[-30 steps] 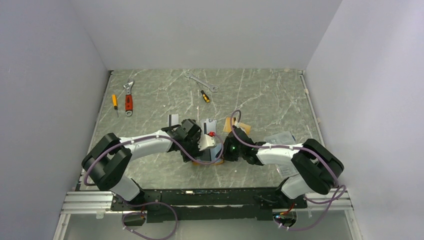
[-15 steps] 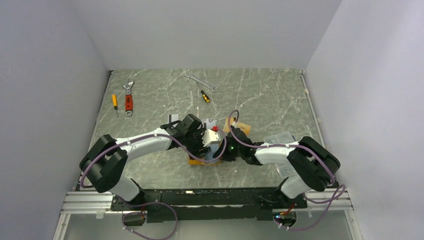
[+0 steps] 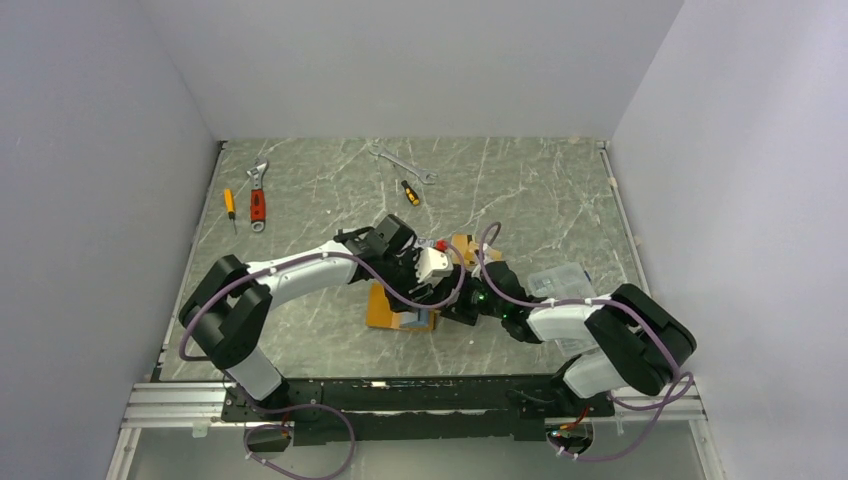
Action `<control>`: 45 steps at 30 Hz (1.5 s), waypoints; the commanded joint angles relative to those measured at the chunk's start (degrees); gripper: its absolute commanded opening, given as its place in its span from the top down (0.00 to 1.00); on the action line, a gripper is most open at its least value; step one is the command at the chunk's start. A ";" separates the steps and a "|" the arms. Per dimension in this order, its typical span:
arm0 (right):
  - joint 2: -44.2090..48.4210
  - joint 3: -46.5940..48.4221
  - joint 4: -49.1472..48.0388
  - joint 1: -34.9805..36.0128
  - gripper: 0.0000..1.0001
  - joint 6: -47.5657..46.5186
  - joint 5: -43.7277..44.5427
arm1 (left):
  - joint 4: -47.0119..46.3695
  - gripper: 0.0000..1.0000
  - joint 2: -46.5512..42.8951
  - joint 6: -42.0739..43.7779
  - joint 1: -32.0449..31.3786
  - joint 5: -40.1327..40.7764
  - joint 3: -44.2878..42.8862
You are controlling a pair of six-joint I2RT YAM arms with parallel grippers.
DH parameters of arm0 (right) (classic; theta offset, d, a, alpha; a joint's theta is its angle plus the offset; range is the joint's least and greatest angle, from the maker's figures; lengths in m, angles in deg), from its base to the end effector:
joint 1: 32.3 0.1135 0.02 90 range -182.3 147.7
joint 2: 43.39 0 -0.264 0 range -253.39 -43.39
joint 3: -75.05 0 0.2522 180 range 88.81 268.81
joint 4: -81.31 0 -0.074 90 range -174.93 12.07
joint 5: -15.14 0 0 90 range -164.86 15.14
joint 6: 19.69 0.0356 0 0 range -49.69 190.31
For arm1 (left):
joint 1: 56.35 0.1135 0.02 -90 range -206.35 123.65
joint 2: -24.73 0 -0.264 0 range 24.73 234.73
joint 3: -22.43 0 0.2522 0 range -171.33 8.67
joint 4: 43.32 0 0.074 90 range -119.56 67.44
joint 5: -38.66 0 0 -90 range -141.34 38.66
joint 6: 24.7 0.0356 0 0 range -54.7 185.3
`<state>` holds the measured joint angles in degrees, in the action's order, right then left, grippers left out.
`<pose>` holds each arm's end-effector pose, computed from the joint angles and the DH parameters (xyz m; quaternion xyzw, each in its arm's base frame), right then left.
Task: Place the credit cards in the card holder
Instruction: Close the card holder at the center of the board.
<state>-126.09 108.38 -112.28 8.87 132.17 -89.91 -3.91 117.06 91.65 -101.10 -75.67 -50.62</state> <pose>0.1735 0.1640 0.1206 0.0998 0.8788 0.4262 0.1899 0.2198 -0.2386 0.2031 0.5935 0.7328 -0.2425 0.2280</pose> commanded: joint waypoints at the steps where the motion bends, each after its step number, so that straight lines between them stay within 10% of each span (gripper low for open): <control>1: -3.55 -6.44 5.03 -0.95 0.06 -2.05 -2.29 | -1.28 0.34 0.36 0.20 -1.17 -1.97 0.25; 14: -10.33 -2.10 4.07 -1.66 0.17 -2.13 -5.33 | 2.88 0.35 -3.25 0.03 2.98 -11.05 1.19; 30: -12.46 5.20 18.57 -0.18 0.82 -1.88 2.52 | 10.92 0.36 -10.62 6.57 19.47 -13.39 3.31; 36: -13.96 4.43 18.23 -0.23 0.85 -1.44 2.23 | 14.62 0.34 -18.12 14.60 31.28 -5.03 5.54; 45: -13.83 4.20 18.76 -0.23 0.88 -1.22 2.24 | 5.62 0.36 -10.39 17.51 29.85 0.35 15.00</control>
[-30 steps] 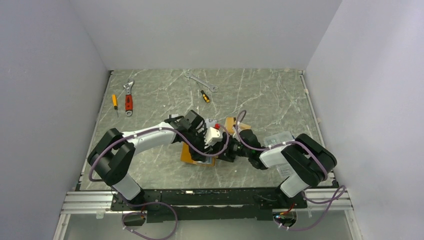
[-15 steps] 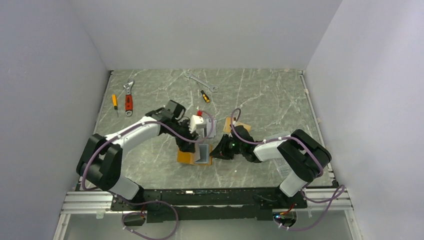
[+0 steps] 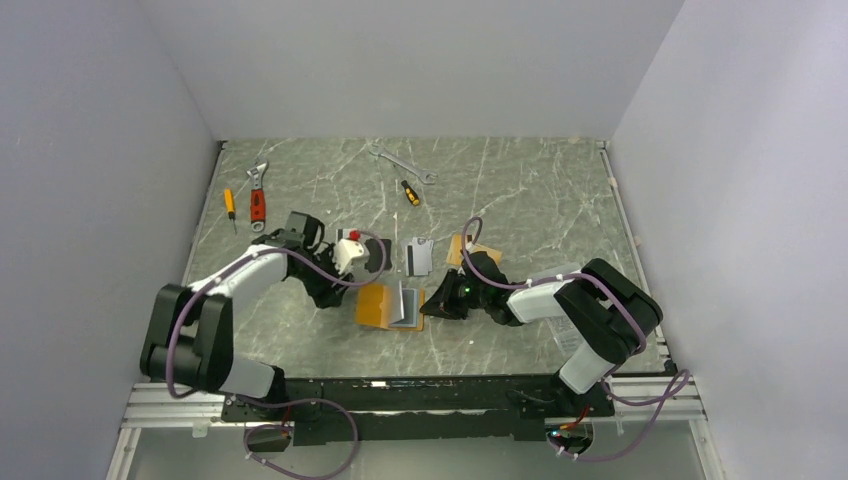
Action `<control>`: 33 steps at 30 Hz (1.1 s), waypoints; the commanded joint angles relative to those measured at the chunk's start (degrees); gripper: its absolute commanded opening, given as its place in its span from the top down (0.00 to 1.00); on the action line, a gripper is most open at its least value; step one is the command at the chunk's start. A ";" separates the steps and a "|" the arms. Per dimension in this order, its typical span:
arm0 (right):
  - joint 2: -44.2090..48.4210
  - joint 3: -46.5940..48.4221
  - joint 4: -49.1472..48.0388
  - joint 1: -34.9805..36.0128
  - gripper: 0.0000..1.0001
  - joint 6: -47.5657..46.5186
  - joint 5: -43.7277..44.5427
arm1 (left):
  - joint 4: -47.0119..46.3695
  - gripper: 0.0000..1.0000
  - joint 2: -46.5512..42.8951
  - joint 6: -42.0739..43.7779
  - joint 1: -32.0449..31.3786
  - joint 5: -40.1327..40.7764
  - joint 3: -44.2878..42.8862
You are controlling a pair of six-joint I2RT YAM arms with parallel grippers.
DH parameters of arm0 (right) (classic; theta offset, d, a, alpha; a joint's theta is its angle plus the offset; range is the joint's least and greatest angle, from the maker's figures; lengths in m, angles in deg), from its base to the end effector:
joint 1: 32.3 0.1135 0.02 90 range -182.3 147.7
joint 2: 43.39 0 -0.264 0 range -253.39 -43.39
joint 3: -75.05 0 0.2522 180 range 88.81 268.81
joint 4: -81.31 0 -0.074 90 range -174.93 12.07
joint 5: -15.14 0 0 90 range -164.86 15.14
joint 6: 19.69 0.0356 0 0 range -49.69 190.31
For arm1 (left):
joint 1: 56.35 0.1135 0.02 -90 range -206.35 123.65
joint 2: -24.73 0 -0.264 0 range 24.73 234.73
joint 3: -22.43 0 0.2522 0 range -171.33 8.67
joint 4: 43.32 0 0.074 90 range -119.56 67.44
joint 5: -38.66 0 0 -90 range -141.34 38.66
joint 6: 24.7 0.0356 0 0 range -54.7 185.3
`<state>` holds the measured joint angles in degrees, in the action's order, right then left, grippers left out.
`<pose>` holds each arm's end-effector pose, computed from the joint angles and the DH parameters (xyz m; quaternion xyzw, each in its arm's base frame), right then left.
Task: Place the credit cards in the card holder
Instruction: Close the card holder at the center of the board.
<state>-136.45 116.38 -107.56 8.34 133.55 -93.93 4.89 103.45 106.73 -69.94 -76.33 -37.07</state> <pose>0.1967 0.1842 0.1059 0.1122 0.8994 0.4041 0.1236 0.2368 -0.0727 0.1912 0.4798 0.8296 -0.1600 0.2365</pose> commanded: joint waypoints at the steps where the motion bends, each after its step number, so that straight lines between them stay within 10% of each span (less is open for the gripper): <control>1: -3.45 -4.03 13.76 0.33 0.88 -2.45 6.17 | -3.59 0.37 3.68 2.20 -2.32 0.66 1.63; 15: -1.51 -5.28 10.52 0.36 0.57 -3.68 4.75 | -4.87 0.37 5.52 -3.79 -17.01 -2.17 -3.99; 26: -2.96 -4.52 9.87 0.69 0.55 -4.86 3.94 | -4.79 0.37 5.76 -7.64 -23.79 -4.42 -8.96; 33: 0.54 -4.62 13.68 1.07 0.27 -5.68 4.83 | -6.16 0.37 12.71 -8.24 -29.50 -2.79 -12.41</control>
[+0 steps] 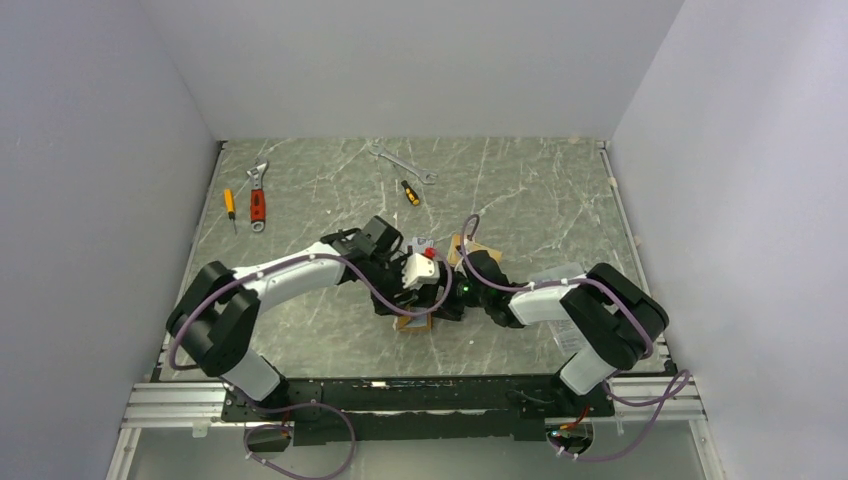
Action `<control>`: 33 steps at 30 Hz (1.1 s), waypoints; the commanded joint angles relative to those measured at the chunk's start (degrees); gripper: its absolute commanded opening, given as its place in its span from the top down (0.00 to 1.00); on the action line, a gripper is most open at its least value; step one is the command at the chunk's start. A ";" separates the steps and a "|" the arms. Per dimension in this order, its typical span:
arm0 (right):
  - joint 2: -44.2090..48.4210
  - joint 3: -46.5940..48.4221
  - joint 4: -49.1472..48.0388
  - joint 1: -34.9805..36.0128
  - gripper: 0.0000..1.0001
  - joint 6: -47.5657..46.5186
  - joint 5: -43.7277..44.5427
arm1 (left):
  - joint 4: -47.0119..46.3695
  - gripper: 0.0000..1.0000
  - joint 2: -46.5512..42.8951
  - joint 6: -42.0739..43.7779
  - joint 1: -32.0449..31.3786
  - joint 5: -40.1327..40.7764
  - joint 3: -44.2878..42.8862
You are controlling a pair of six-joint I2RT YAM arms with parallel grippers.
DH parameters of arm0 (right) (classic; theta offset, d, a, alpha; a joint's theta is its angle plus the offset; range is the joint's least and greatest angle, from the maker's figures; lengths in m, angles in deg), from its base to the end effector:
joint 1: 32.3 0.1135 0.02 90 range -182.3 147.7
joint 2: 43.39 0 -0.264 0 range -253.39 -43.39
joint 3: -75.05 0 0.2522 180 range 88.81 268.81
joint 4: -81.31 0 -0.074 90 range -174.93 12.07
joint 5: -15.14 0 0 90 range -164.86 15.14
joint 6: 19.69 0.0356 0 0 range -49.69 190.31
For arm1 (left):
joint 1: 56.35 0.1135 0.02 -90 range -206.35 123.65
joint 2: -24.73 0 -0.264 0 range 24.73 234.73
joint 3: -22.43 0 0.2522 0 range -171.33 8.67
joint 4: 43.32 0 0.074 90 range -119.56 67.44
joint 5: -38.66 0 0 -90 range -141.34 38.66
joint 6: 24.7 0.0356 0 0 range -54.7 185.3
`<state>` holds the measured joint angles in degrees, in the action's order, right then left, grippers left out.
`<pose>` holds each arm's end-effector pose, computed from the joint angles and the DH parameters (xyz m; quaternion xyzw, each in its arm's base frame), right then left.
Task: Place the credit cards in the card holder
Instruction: Close the card holder at the center of the board.
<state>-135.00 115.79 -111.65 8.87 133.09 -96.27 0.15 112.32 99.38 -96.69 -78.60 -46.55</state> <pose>0.1955 0.1883 0.1159 0.0854 0.8825 0.4427 0.1343 0.2161 -0.2049 0.2034 0.6156 0.7168 -0.2412 0.2216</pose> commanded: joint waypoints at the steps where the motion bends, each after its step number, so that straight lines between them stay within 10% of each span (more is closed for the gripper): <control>1: 0.06 -4.45 18.19 0.53 0.22 -5.41 7.22 | -1.15 0.37 5.00 -0.93 -3.10 -0.24 -3.74; 20: 17.03 -11.16 25.76 -1.98 0.01 -6.39 6.16 | 1.23 0.38 8.08 -3.41 -5.52 -2.05 -9.50; 33: 29.37 -20.27 15.82 -10.53 0.03 -2.56 -0.21 | 1.58 0.38 9.23 -3.94 -6.10 -4.15 -11.50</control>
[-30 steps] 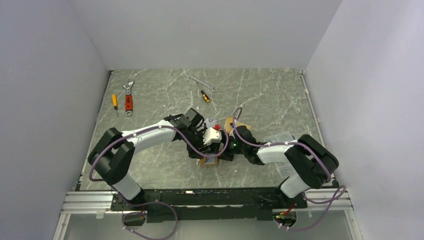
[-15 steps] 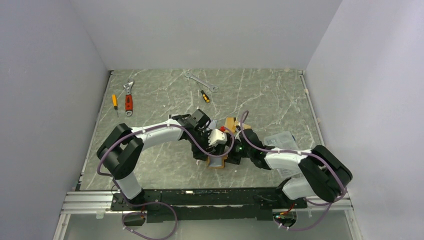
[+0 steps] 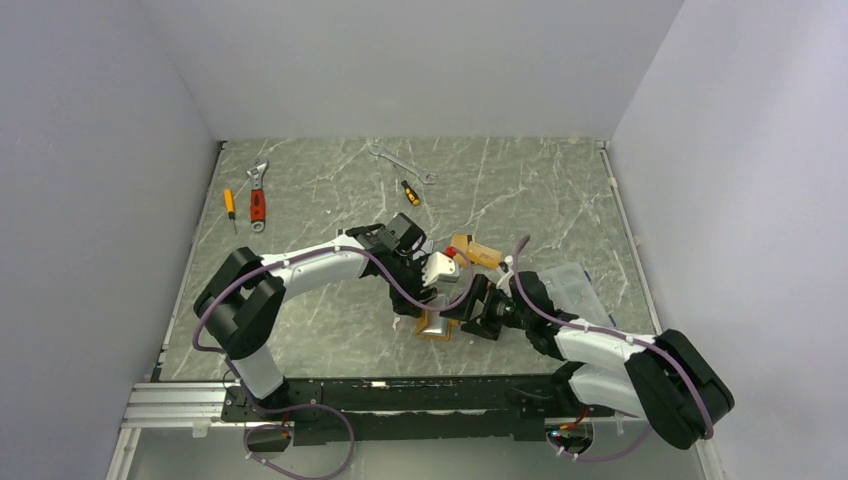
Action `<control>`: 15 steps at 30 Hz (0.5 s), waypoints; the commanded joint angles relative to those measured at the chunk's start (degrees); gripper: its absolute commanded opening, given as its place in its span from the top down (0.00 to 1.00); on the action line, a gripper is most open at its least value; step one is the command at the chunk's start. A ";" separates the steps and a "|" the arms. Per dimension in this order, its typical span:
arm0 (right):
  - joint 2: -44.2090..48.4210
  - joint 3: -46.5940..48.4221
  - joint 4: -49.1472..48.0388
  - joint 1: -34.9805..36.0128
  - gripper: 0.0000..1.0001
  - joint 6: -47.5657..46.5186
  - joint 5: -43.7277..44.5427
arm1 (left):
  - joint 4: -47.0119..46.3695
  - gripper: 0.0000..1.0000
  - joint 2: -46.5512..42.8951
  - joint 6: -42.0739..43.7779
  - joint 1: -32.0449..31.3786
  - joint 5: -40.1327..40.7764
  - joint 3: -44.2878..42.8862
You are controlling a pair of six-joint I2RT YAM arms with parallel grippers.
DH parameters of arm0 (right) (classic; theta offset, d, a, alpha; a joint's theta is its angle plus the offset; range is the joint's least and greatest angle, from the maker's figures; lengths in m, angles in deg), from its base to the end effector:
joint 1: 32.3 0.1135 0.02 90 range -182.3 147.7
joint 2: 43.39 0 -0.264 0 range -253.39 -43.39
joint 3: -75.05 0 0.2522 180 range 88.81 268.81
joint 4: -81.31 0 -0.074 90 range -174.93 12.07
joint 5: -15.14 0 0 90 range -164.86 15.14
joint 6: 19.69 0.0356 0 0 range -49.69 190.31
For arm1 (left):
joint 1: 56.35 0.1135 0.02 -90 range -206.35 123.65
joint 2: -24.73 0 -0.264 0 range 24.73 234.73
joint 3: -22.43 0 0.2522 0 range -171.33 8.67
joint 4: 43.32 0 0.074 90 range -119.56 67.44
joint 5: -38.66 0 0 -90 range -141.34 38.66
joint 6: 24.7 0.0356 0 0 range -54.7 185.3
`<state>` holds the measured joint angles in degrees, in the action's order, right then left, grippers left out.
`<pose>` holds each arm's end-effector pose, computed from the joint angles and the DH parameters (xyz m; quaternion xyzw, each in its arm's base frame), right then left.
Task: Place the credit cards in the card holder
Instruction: Close the card holder at the center of the board.
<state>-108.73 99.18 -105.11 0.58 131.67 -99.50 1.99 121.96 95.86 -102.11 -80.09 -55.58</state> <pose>0.1489 0.1139 0.1266 0.1171 0.8635 0.4604 0.1695 0.2226 -0.2531 0.1974 0.6268 0.7091 -0.2683 0.1796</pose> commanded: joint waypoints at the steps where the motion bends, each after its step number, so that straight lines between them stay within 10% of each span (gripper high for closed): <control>1: 5.12 -3.54 10.57 -2.70 0.05 -1.12 3.96 | 0.00 0.38 -0.15 -0.42 -0.75 -2.97 -2.90; 15: 12.65 5.85 32.15 -4.17 0.42 -8.52 12.34 | -0.52 0.38 7.80 1.71 -4.69 0.86 -5.66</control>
<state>-95.82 101.43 -79.65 -3.35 126.97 -90.17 1.46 128.65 96.15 -106.33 -81.14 -60.08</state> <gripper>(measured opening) 0.581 0.620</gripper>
